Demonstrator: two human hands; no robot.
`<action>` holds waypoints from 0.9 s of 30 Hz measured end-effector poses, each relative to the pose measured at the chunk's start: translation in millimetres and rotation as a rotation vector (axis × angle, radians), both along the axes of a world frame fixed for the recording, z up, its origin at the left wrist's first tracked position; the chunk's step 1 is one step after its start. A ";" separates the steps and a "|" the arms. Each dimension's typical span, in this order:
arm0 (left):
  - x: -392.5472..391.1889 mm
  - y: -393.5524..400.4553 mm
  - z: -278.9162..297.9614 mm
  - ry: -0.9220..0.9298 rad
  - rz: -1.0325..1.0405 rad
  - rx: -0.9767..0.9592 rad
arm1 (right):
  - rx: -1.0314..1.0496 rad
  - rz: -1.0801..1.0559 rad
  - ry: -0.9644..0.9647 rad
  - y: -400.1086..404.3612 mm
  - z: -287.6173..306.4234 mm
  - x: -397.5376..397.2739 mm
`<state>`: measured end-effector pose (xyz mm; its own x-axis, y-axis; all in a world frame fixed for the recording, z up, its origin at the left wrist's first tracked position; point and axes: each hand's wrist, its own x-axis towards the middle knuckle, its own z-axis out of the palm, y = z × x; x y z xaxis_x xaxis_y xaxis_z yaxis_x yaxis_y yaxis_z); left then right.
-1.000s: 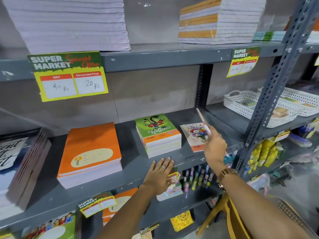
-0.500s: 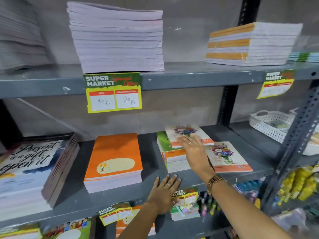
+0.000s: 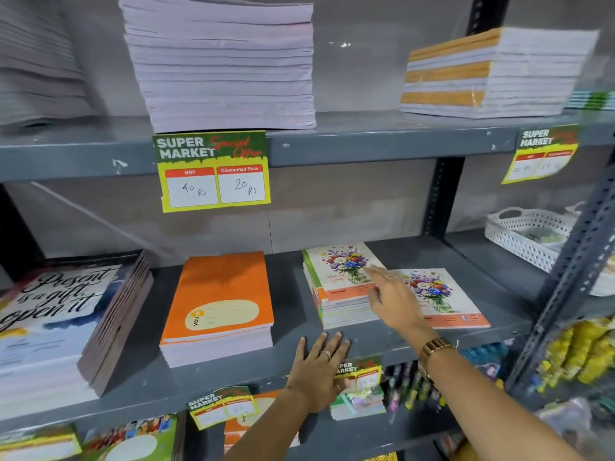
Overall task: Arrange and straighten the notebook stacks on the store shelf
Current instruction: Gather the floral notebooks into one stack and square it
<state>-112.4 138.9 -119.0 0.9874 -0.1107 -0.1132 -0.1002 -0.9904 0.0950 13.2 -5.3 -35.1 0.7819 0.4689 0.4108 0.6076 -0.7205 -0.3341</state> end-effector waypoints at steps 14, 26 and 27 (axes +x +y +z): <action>38.7 -33.4 4.8 -0.018 -0.090 -0.002 | -0.089 -0.532 0.446 -73.5 -36.3 29.6; 45.1 -42.0 4.5 -0.027 -0.113 0.024 | -0.478 -0.418 0.663 -72.8 -2.9 46.3; 45.0 -42.3 5.0 -0.026 -0.112 0.022 | -0.498 -0.417 0.666 -70.2 -1.3 45.5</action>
